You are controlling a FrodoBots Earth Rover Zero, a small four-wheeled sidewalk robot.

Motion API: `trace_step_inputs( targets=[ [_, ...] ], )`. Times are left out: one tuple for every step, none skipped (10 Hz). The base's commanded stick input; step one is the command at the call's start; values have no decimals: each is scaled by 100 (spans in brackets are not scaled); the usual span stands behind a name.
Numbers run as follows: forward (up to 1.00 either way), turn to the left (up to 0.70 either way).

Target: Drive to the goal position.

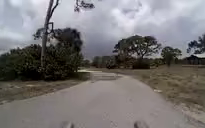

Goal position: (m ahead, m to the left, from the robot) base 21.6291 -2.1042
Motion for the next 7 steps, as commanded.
trace_step_inputs(
  targets=[
    [85, 0],
    [85, 0],
    [85, 0],
    [85, 0],
    [85, 0],
    [85, 0],
    [85, 0]
  ],
)
